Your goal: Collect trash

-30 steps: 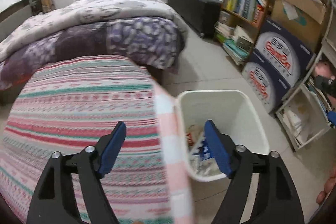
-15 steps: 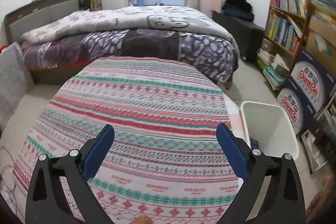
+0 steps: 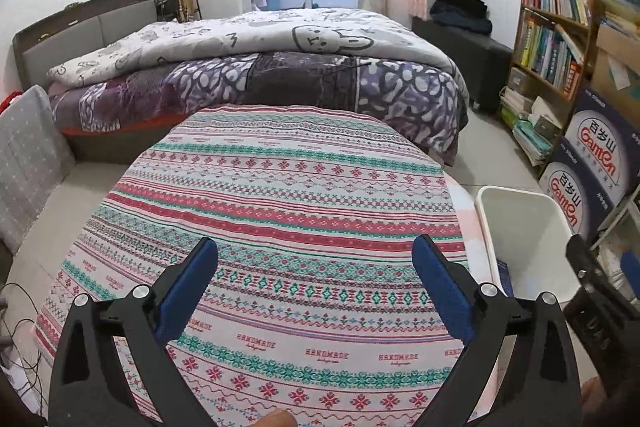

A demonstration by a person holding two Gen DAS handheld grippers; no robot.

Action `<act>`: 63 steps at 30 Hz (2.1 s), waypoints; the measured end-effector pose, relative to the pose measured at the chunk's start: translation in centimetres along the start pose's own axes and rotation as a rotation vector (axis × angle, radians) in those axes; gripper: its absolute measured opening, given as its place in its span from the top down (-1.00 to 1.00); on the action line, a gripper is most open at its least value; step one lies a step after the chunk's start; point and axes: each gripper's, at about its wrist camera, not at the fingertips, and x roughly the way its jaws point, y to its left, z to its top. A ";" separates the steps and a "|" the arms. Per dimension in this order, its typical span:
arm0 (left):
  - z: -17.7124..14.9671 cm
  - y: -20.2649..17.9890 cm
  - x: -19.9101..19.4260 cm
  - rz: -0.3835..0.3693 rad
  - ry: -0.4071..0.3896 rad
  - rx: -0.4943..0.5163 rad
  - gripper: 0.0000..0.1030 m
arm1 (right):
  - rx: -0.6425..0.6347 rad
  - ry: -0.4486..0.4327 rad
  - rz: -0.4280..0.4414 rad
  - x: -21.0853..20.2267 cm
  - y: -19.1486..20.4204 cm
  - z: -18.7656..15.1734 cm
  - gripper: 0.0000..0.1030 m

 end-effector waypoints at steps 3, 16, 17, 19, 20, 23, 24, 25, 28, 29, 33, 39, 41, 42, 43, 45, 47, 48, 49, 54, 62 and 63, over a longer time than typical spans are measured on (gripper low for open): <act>-0.2 -0.3 0.2 -0.001 0.006 0.009 -0.84 | 0.012 0.024 -0.003 0.7 -0.2 0.0 -0.86; 0.0 -2.2 1.0 -0.027 0.009 0.028 -0.84 | 0.058 0.062 -0.015 1.5 -2.3 0.0 -0.86; 0.0 -2.4 1.0 -0.030 0.006 0.030 -0.84 | 0.061 0.061 -0.018 1.6 -2.5 0.0 -0.86; 0.1 -2.9 1.1 -0.043 0.002 0.036 -0.84 | 0.068 0.060 -0.024 1.6 -2.9 0.0 -0.86; 0.2 -3.1 1.1 -0.051 0.002 0.038 -0.84 | 0.074 0.060 -0.027 1.6 -3.2 0.0 -0.86; 0.2 -3.9 1.1 -0.065 -0.002 0.045 -0.84 | 0.085 0.065 -0.036 1.7 -3.9 0.1 -0.86; 0.2 -4.2 1.2 -0.071 -0.002 0.047 -0.84 | 0.089 0.066 -0.040 1.8 -4.2 0.0 -0.86; 0.3 -4.5 1.2 -0.079 -0.003 0.048 -0.84 | 0.091 0.067 -0.042 1.8 -4.4 0.0 -0.86; 0.3 -5.5 1.4 -0.096 -0.002 0.060 -0.84 | 0.099 0.071 -0.051 1.9 -5.1 0.0 -0.86; 0.3 -5.7 1.4 -0.099 -0.003 0.062 -0.84 | 0.104 0.072 -0.053 2.0 -5.3 0.0 -0.86; 0.2 -6.8 1.7 -0.124 0.001 0.075 -0.84 | 0.130 0.082 -0.060 2.2 -6.5 0.0 -0.86; 0.2 -8.4 1.8 -0.155 -0.004 0.085 -0.84 | 0.147 0.080 -0.085 2.3 -8.1 -0.1 -0.86; 0.3 -8.8 1.9 -0.163 -0.005 0.088 -0.84 | 0.152 0.076 -0.091 2.3 -8.6 -0.1 -0.86; 0.3 -9.1 1.9 -0.168 -0.005 0.089 -0.84 | 0.155 0.072 -0.094 2.2 -8.9 -0.2 -0.86; 0.3 -9.2 1.9 -0.172 -0.005 0.089 -0.84 | 0.157 0.069 -0.094 2.2 -9.0 -0.1 -0.86; 0.3 -9.7 1.9 -0.181 -0.007 0.091 -0.84 | 0.161 0.063 -0.093 2.1 -9.4 -0.1 -0.86; 0.3 -10.1 1.9 -0.190 -0.009 0.096 -0.84 | 0.164 0.059 -0.092 2.0 -9.6 -0.1 -0.86; 0.3 -10.2 1.8 -0.193 -0.011 0.097 -0.84 | 0.166 0.056 -0.092 2.0 -9.7 -0.1 -0.86; 0.3 -10.4 1.8 -0.196 -0.012 0.099 -0.84 | 0.168 0.054 -0.092 2.0 -9.8 -0.1 -0.86; 0.2 -10.9 1.7 -0.204 -0.015 0.105 -0.84 | 0.169 0.051 -0.092 1.9 -10.0 -0.1 -0.86; 0.2 -10.9 1.6 -0.205 -0.018 0.107 -0.84 | 0.165 0.049 -0.092 1.9 -10.0 0.0 -0.86; 0.2 -10.8 1.6 -0.205 -0.018 0.107 -0.84 | 0.163 0.049 -0.092 1.9 -10.0 0.0 -0.86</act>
